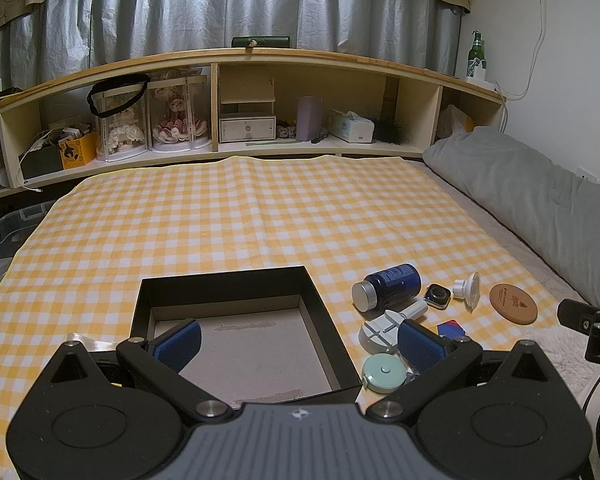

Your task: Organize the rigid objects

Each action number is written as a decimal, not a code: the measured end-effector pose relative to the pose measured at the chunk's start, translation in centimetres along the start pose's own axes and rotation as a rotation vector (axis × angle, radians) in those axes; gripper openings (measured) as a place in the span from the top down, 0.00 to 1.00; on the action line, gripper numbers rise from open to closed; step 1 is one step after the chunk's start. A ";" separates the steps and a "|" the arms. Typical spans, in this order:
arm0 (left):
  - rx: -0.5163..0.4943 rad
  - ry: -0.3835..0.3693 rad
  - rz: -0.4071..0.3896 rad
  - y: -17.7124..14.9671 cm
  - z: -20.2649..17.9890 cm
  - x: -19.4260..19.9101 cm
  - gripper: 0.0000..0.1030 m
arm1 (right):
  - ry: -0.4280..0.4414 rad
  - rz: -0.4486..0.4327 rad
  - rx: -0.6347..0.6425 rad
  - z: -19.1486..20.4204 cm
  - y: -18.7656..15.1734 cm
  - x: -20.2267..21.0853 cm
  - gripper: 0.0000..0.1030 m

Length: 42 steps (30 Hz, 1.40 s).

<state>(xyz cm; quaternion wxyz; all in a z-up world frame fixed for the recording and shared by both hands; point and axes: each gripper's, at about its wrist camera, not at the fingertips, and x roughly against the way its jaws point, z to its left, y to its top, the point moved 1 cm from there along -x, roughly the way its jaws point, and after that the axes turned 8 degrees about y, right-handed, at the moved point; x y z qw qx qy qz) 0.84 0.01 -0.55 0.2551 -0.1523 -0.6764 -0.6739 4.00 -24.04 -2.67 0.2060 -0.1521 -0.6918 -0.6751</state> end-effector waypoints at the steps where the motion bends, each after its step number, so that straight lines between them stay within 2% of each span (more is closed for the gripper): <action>1: 0.000 0.000 0.000 0.0 0.0 0.0 0.00 | 0.001 0.000 -0.001 0.0 0.0 0.0 0.00; 30: 0.001 0.002 -0.002 0.0 0.0 0.0 0.00 | 0.000 0.001 0.001 0.1 0.1 0.1 0.00; 38: 0.036 0.035 -0.018 0.3 1.1 0.1 0.00 | -0.002 0.003 -0.003 0.0 -0.2 -0.1 0.00; 42: 0.051 0.060 -0.024 0.4 1.2 -0.2 0.00 | -0.004 -0.001 -0.050 -0.8 -0.1 -1.2 0.00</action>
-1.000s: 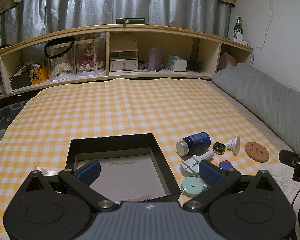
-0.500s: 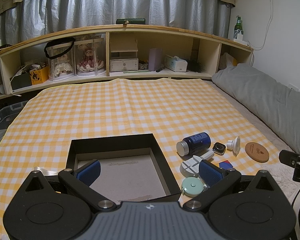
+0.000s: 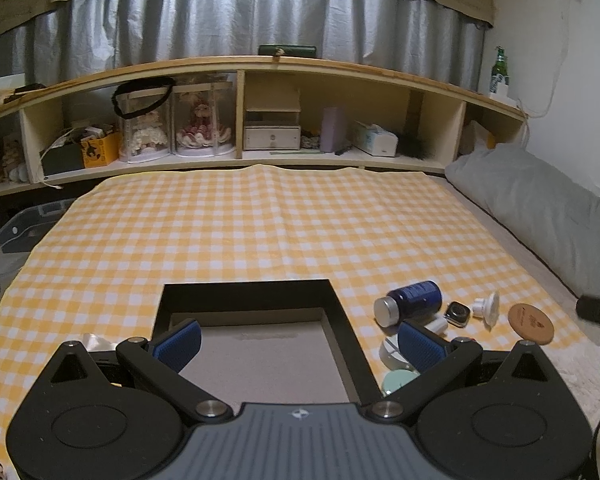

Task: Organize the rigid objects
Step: 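Reach the right gripper to the cork coaster and grasp it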

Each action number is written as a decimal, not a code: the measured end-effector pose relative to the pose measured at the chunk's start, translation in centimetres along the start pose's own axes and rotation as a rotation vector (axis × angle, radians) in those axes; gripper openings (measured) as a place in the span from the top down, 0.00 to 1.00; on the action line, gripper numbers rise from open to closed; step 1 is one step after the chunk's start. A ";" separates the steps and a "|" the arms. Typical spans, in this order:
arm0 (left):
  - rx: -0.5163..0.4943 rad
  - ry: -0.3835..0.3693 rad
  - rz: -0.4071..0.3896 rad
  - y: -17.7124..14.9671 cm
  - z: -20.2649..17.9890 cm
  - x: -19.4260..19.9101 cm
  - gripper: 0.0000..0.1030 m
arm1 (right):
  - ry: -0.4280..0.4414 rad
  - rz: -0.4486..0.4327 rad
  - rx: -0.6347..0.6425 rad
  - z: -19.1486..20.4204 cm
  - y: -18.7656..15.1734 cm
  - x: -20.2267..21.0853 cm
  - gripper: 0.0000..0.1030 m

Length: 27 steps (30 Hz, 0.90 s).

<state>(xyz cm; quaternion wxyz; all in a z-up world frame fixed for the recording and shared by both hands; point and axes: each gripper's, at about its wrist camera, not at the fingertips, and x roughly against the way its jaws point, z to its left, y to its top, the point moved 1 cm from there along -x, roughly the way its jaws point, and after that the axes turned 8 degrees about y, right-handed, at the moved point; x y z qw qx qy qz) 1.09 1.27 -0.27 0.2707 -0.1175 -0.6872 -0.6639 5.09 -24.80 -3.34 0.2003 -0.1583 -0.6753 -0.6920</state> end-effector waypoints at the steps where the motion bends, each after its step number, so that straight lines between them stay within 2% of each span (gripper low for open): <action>1: 0.002 0.007 -0.003 0.0 0.1 -0.1 0.00 | -0.002 -0.003 -0.015 -0.2 0.3 -0.4 0.00; 9: 0.022 0.048 -0.028 0.5 1.5 -0.7 0.00 | 0.014 -0.104 -0.019 -1.5 4.2 -2.6 0.00; 12: 0.047 0.055 -0.023 0.6 2.4 -1.2 0.00 | 0.053 -0.097 -0.020 -2.4 6.0 -4.1 0.00; 15: 0.064 0.093 -0.007 0.9 3.3 -1.9 0.00 | 0.084 -0.051 -0.039 -3.5 7.4 -6.6 0.00; 18: 0.075 0.139 0.002 1.1 4.3 -2.6 0.00 | 0.047 0.001 -0.070 -4.6 8.6 -9.4 0.00; 24: 0.086 0.152 0.057 1.8 6.1 -4.3 0.00 | 0.031 0.119 -0.167 -8.1 9.9 -14.9 0.00; 27: 0.067 0.190 0.073 2.1 6.5 -5.3 0.00 | -0.005 0.196 -0.223 -9.9 9.9 -17.9 0.00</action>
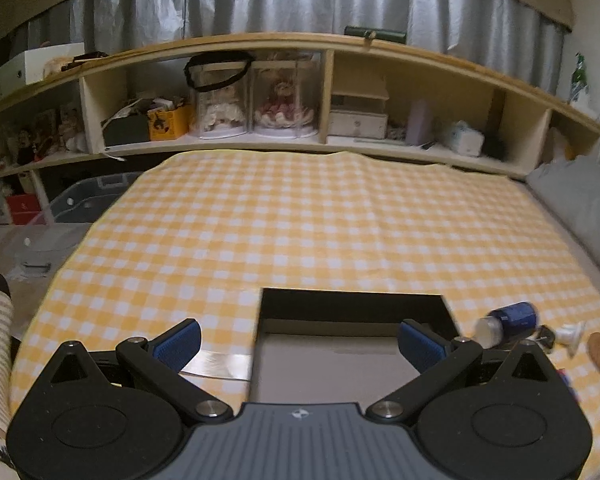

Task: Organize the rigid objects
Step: 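Reach the right gripper to the cork coaster and grasp it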

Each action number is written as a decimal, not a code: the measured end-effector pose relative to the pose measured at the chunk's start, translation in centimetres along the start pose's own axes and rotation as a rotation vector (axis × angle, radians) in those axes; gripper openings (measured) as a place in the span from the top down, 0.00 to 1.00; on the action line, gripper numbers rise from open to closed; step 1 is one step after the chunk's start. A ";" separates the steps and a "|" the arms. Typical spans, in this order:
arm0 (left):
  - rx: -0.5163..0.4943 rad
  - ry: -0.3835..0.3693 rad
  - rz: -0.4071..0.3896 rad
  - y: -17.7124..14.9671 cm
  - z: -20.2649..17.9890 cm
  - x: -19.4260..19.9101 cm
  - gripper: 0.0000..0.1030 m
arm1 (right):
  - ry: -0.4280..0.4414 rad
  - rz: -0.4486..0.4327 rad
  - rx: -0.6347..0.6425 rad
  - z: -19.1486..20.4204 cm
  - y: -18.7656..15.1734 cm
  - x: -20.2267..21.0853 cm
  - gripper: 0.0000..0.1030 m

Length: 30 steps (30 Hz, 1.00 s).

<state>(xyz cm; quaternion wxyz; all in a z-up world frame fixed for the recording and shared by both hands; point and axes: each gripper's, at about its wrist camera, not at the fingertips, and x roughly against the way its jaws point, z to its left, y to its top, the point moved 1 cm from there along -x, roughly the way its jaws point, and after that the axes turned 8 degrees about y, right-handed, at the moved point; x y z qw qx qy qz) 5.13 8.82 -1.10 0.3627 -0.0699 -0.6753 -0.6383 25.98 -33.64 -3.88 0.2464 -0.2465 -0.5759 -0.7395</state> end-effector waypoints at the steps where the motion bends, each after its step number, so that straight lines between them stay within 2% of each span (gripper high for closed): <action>1: -0.013 0.009 0.003 0.1 0.0 -0.3 0.00 | -0.018 0.026 -0.016 -0.6 0.2 -1.1 0.00; 5: -0.053 -0.010 0.019 1.3 0.3 -1.6 0.05 | -0.081 0.158 -0.081 -3.1 0.2 -5.2 0.00; 9: -0.079 -0.047 0.067 2.7 1.1 -3.8 0.23 | -0.106 0.297 -0.147 -5.2 -0.7 -8.5 0.00; 12: -0.068 -0.060 0.123 3.2 1.9 -5.9 0.35 | -0.091 0.389 -0.180 -6.3 -1.8 -10.2 0.00; 14: -0.055 -0.062 0.161 3.2 2.5 -7.1 0.39 | -0.089 0.435 -0.177 -6.4 -2.5 -11.0 0.00; 19: -0.033 -0.088 0.258 1.7 3.2 -9.4 0.41 | -0.111 0.483 -0.144 -5.7 -3.1 -12.4 0.00; 22: -0.034 -0.125 0.315 0.7 3.0 -10.1 0.41 | -0.125 0.518 -0.173 -5.9 -3.5 -13.2 0.00; 27: -0.070 -0.106 0.351 0.4 2.2 -10.8 0.42 | -0.161 0.537 -0.140 -6.1 -3.7 -14.6 0.00; 30: -0.071 -0.105 0.369 0.2 2.3 -11.2 0.47 | -0.158 0.564 -0.158 -6.3 -3.7 -15.3 0.01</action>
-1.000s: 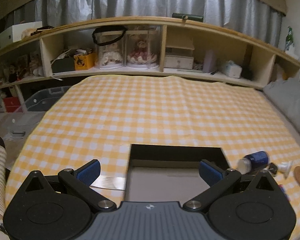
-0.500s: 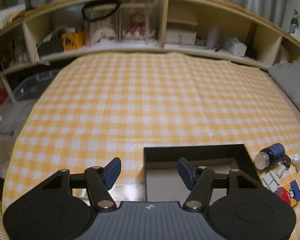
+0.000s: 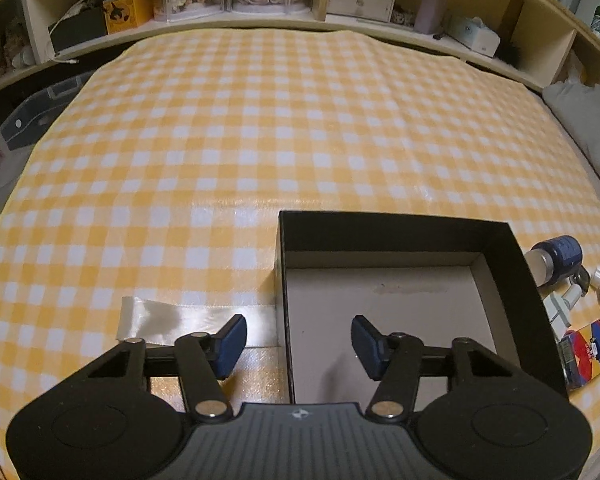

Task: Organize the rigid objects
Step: 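Reach the right gripper to the cork coaster and grasp it, then carry the cork coaster into the black box and release it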

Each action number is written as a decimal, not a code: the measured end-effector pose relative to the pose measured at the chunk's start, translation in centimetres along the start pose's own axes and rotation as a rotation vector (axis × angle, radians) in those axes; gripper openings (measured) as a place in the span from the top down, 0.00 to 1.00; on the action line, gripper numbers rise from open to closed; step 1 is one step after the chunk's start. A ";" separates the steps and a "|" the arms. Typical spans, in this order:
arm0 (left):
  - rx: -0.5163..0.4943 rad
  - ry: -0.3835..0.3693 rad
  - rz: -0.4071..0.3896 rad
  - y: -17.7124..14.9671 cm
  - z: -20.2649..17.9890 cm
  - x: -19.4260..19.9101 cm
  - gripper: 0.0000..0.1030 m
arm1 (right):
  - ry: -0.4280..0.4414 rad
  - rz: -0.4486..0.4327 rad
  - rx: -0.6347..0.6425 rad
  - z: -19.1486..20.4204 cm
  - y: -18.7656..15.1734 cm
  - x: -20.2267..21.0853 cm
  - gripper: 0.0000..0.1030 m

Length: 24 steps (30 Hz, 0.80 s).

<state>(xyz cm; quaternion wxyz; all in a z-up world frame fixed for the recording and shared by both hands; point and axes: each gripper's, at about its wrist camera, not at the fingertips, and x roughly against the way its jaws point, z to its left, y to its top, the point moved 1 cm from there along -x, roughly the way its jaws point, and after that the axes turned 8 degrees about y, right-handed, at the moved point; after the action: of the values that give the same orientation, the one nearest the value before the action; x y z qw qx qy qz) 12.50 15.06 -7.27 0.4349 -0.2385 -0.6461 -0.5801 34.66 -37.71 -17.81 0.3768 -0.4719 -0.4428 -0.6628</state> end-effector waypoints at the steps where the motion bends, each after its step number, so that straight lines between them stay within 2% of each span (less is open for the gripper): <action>1: 0.002 0.003 0.006 0.0 0.1 -0.1 0.51 | -0.001 0.012 -0.004 0.0 0.1 -0.2 0.01; 8: 0.016 0.014 0.033 -0.2 0.8 -0.9 0.67 | -0.014 0.015 0.045 0.7 0.5 0.0 0.03; 15: 0.015 0.017 0.045 -0.3 1.3 -1.1 0.88 | 0.026 -0.063 0.009 0.8 0.8 2.7 0.03; 17: 0.010 0.013 0.049 -0.4 1.2 -1.1 0.90 | 0.039 -0.092 0.011 1.0 0.6 3.4 0.03; 20: 0.003 0.015 0.049 -0.3 1.0 -1.1 0.92 | 0.093 -0.150 0.054 2.1 -0.4 5.5 0.03; 24: 0.004 0.016 0.048 -0.3 1.0 -1.2 0.92 | 0.245 -0.209 0.150 4.7 -2.9 8.9 0.03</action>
<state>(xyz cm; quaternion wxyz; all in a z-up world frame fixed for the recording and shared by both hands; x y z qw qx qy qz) 12.57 16.20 -8.41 0.4545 -0.2486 -0.6376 -0.5702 30.97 -33.06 -9.20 0.3912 -0.3096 -0.4881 -0.7162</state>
